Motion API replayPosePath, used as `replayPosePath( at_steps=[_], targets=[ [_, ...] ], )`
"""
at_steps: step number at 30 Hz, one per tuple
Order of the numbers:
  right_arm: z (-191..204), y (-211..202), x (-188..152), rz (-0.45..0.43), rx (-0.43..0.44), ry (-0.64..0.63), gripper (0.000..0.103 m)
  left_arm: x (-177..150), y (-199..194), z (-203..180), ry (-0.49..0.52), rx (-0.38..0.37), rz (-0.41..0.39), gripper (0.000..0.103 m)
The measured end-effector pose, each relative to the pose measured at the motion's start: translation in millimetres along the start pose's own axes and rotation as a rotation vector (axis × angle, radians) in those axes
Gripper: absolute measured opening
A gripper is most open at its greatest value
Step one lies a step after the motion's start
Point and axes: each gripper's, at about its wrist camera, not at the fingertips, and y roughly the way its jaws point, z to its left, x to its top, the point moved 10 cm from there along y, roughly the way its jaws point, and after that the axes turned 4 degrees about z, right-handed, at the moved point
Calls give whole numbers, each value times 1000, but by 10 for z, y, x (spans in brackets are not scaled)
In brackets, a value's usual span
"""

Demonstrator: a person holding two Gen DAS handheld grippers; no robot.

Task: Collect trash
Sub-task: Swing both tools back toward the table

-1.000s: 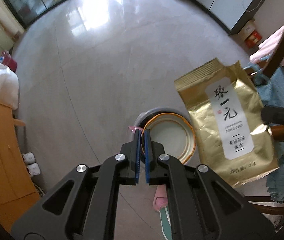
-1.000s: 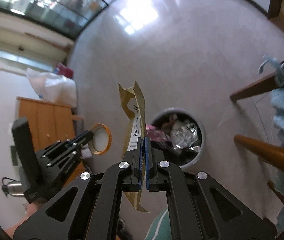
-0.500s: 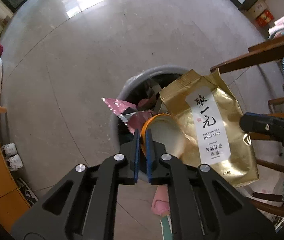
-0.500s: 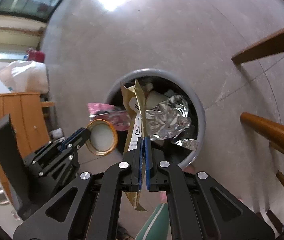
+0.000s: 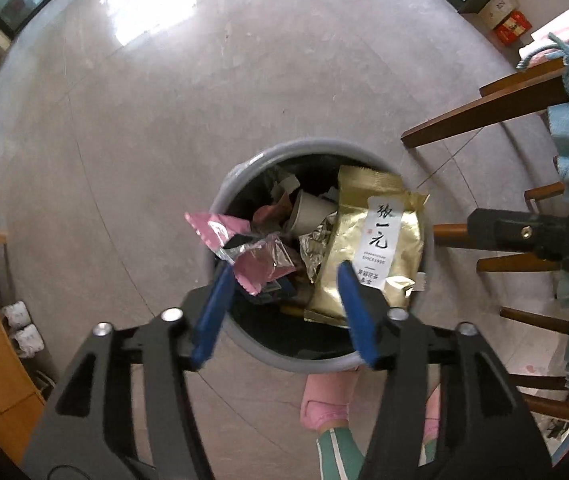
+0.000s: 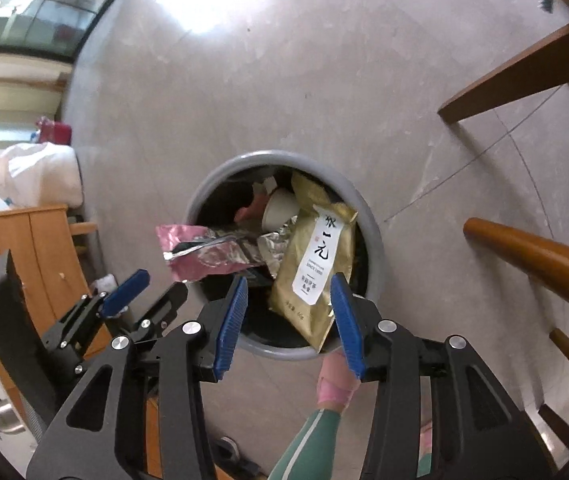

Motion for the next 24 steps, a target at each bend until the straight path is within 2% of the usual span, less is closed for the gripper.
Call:
replayPosePath(
  at_steps=[3, 5, 7, 10, 13, 15, 18, 21, 24],
  targets=[
    [88, -288, -42, -37, 18, -7, 46, -5, -214, -4, 17, 22, -18, 60],
    [207, -528, -78, -65, 33, -20, 48, -2, -398, -18, 21, 34, -37, 69],
    [397, -861, -141, -102, 69, -47, 51, 20, -607, -44, 19, 42, -47, 72],
    [686, -1434, -259, -167, 127, -93, 54, 31, -1184, -119, 41, 75, -98, 75],
    [943, -2158, -414, -254, 181, -139, 65, 94, -1799, -226, 71, 139, -154, 92],
    [1016, -2645, -521, -315, 215, -144, 69, 131, -2269, -349, 100, 166, -208, 95],
    [915, -3436, -716, -427, 243, -112, 76, 191, -2861, -588, 153, 180, -283, 96],
    [632, -4102, -934, -522, 226, -68, 76, 256, -3469, -960, 221, 180, -362, 96],
    [254, -4657, -1204, -617, 206, 0, 77, 284, -3881, -1413, 298, 177, -412, 96]
  ],
)
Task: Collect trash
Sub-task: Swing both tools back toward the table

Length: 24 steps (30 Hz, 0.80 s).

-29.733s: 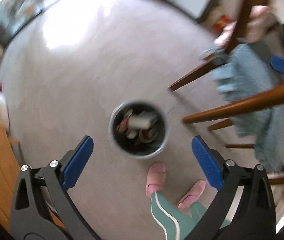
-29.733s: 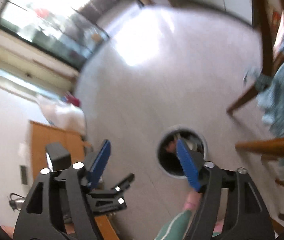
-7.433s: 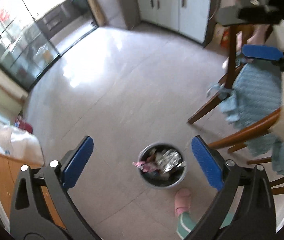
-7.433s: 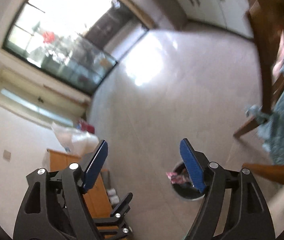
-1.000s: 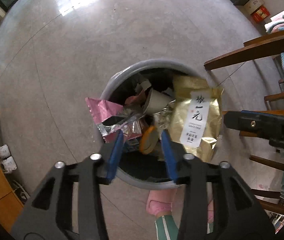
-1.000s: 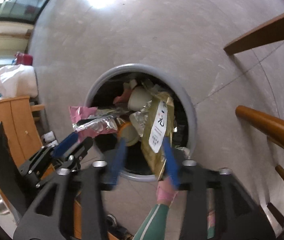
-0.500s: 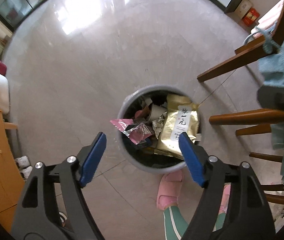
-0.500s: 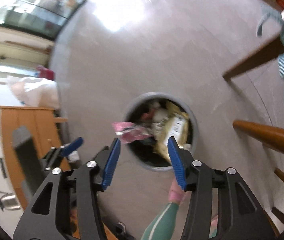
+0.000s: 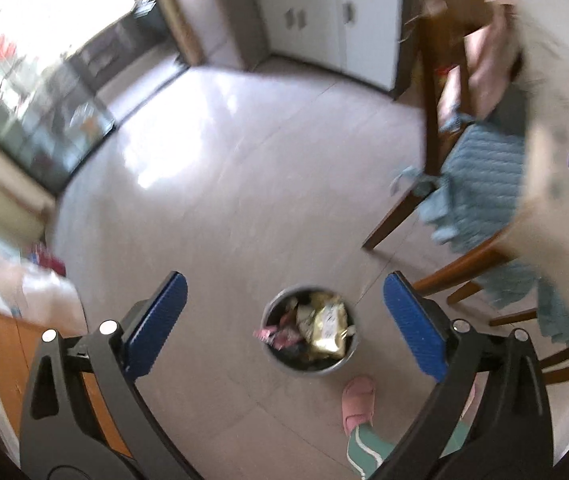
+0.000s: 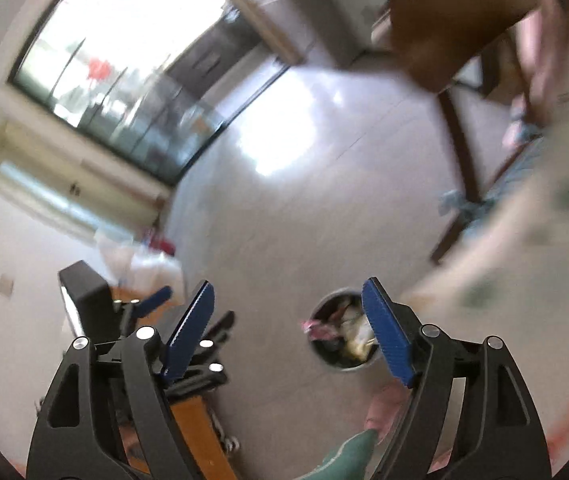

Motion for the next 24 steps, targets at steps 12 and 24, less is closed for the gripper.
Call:
replayPosePath(
  at_steps=[12, 24],
  targets=[
    [-1593, -2471, -407, -352, -218, 242, 79, 734, -1282, -2234, 323, -179, -217, 96],
    [-3098, -4072, -1617, -558, -376, 546, 79, 525, -1931, -4361, 622, -328, -290, 96]
  ],
)
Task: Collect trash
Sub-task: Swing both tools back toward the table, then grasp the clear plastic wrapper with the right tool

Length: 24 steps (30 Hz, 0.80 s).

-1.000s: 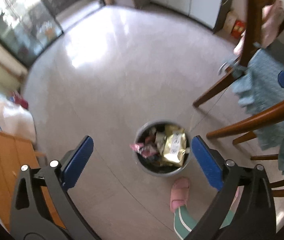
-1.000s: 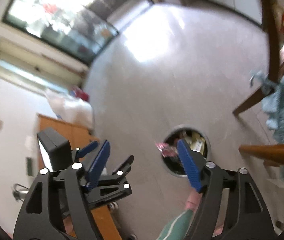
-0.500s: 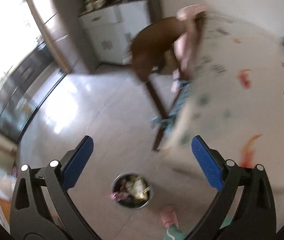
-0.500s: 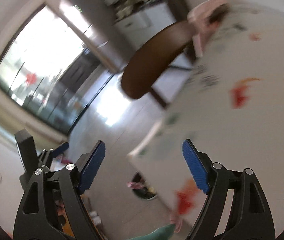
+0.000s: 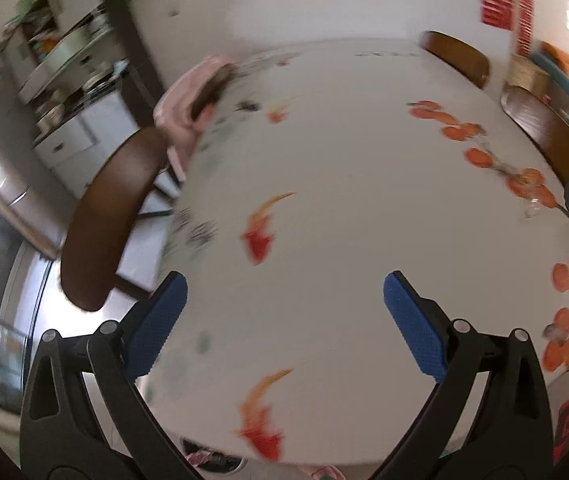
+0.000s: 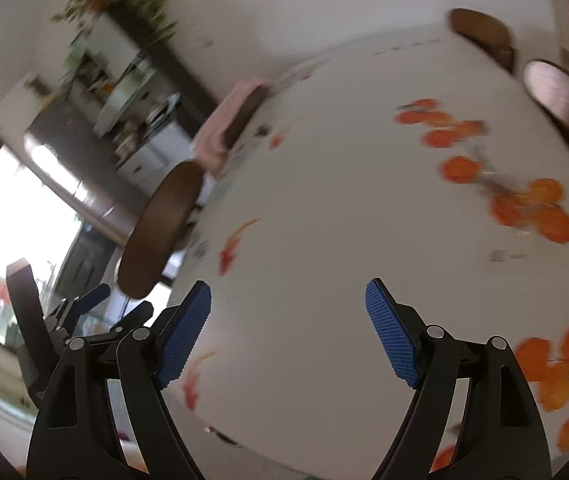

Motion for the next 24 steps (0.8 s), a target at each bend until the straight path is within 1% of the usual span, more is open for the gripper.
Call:
replayPosePath(
  at_steps=[2, 7, 8, 12, 16, 19, 22, 23, 24],
  targets=[
    [-298, -115, 62, -20, -23, 36, 79, 98, 40, -259, 26, -25, 1, 96],
    [-860, -333, 202, -45, -85, 95, 79, 264, 211, -761, 53, -86, 26, 96],
    [-986, -358, 233, -43, -100, 102, 79, 290, 281, -875, 49, -111, 39, 96],
    [-1399, -366, 332, -14, -153, 99, 79, 334, 429, -1217, 30, -157, 82, 96],
    [-1699, -181, 462, 26, -200, 66, 79, 392, 590, -1482, 46, -158, 107, 96],
    [-1837, 52, 551, 57, -211, 41, 79, 426, 689, -1601, 49, -166, 122, 96],
    [-1992, 315, 630, 98, -224, 19, 78, 461, 830, -1700, 49, -159, 144, 96],
    [-2048, 418, 649, 118, -232, 2, 78, 470, 892, -1715, 43, -146, 160, 96],
    [-2085, 478, 662, 133, -239, -9, 77, 483, 935, -1727, 36, -144, 167, 96]
  ],
)
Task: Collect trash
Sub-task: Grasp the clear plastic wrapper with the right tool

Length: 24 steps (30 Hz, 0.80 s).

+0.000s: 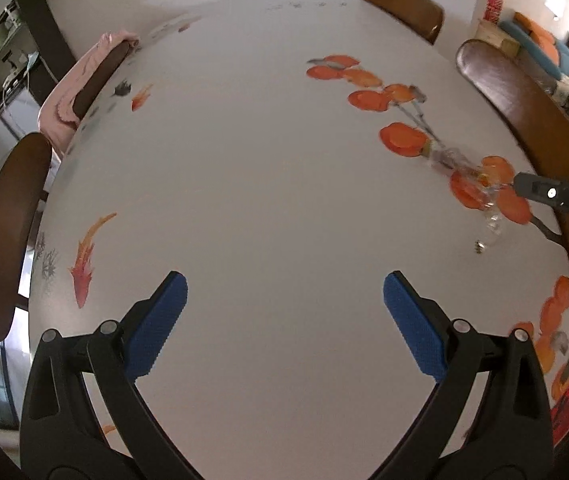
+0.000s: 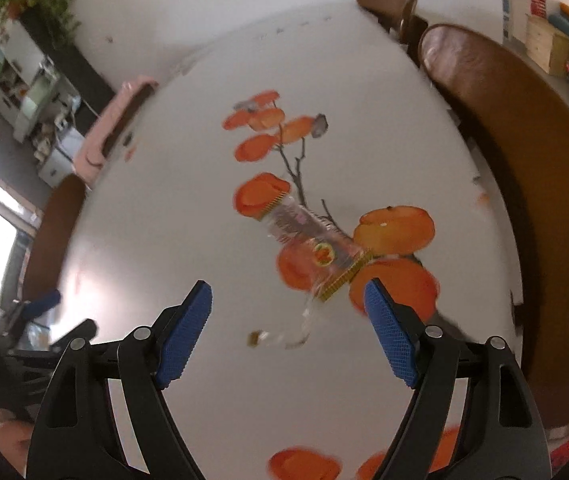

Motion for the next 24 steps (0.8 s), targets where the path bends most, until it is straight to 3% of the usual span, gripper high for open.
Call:
replayPosePath(
  at_steps=[6, 10, 12, 14, 16, 18, 24],
  targets=[
    [-46, 328, 159, 50, -71, -149, 71, 88, 211, -45, -40, 0, 26, 96],
    [-76, 492, 162, 85, -81, -192, 62, 143, 324, -86, -55, -1, 34, 96],
    [-99, 557, 142, 103, -109, -207, 46, 161, 376, -96, -62, 3, 39, 96],
    [-104, 557, 124, 93, -107, -203, 45, 168, 406, -90, -67, 7, 46, 96],
    [-111, 549, 104, 86, -113, -194, 38, 167, 416, -80, -68, 8, 46, 96],
    [-122, 539, 81, 85, -124, -191, 23, 164, 422, -74, -68, 4, 45, 96],
    [-70, 453, 17, 84, -89, -161, 7, 151, 391, -10, -69, 1, 31, 96]
  ],
)
